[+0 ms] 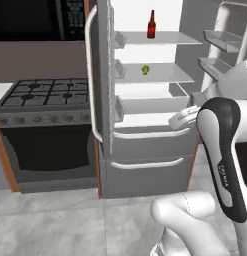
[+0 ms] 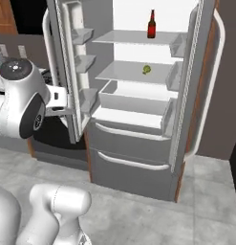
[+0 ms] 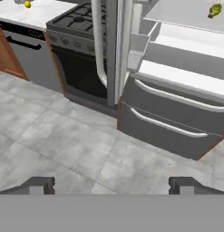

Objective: Place the beer on the top shelf of the fridge to keep it out of children's reach, and place the broccoli and lemon on lower shelves for easy access.

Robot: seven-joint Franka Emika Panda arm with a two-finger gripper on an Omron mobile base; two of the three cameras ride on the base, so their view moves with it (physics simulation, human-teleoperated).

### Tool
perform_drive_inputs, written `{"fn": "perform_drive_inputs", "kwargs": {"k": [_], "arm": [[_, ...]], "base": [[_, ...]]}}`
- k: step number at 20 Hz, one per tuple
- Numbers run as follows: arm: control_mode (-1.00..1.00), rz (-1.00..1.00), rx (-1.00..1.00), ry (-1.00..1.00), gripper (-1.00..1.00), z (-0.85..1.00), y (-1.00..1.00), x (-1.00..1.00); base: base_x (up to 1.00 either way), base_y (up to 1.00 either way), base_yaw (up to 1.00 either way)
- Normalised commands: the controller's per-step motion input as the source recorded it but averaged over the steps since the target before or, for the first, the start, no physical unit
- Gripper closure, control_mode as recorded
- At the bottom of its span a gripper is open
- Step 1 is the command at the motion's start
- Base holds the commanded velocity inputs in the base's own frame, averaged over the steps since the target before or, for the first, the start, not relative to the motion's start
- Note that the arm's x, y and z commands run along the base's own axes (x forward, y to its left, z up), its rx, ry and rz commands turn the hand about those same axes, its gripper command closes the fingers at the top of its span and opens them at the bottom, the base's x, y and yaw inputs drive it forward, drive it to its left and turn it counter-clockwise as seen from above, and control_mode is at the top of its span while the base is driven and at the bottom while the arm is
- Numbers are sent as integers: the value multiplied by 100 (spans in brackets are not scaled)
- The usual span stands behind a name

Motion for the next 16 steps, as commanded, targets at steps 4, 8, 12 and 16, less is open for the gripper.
{"fn": "perform_drive_inputs", "kwargs": {"k": [4,8,12,16], "arm": [[100,0,0,0,-100,0,0,0],[100,0,0,0,-100,0,0,0],[100,0,0,0,-100,0,0,0],[100,0,0,0,-100,0,0,0]], "base": [[0,82,52],[5,91,48],[30,91,41],[58,78,32]]}}
